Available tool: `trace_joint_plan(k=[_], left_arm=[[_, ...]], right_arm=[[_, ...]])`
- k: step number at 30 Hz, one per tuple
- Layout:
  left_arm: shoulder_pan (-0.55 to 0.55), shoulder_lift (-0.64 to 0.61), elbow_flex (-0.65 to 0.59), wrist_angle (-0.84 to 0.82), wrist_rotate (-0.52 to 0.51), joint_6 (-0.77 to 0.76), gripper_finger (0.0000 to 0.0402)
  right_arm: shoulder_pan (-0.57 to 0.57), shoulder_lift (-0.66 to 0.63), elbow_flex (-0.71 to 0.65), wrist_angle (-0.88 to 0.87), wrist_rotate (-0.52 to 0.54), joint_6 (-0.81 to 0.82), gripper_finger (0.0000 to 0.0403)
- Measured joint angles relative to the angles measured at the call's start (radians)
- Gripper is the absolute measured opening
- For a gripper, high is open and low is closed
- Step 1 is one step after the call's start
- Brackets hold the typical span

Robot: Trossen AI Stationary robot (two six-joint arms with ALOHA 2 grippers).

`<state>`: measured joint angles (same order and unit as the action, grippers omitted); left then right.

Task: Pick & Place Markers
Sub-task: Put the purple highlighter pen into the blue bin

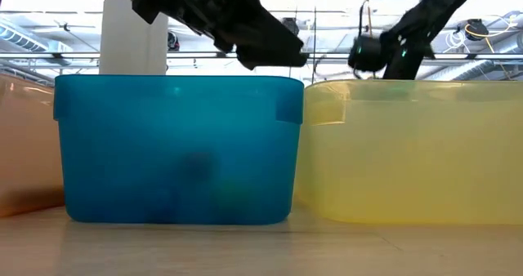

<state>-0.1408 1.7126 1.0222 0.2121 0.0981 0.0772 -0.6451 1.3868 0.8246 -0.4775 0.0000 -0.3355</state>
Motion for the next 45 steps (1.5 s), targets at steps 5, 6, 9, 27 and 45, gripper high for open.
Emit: trace_joint_plan(k=[5,6,9,27,45], left_arm=[[0.025,0.0,0.0,-0.01,-0.047,-0.036,0.0225],[0.028,0.0,0.0,-0.009,-0.049,-0.038,0.0225],[0.032,0.0,0.0,0.025,-0.049,-0.033,0.0225],[0.071,0.001,0.0,0.248,-0.284,0.071,0.0225],[0.092,0.138,0.003,0.547,-0.174,0.067,0.0225]], right_arm=[[0.115,-0.165,-0.003,0.132,-0.15,0.106,0.0036],[0.144,-0.197,-0.012,0.181,-0.179,0.132,0.0036],[0.233,-0.269,-0.062,0.397,-0.272,0.207,0.0036],[0.566,-0.3,-0.397,1.275,-0.255,0.274,0.0036],[0.61,-0.229,-0.395,1.416,-0.236,0.259,0.0036]])
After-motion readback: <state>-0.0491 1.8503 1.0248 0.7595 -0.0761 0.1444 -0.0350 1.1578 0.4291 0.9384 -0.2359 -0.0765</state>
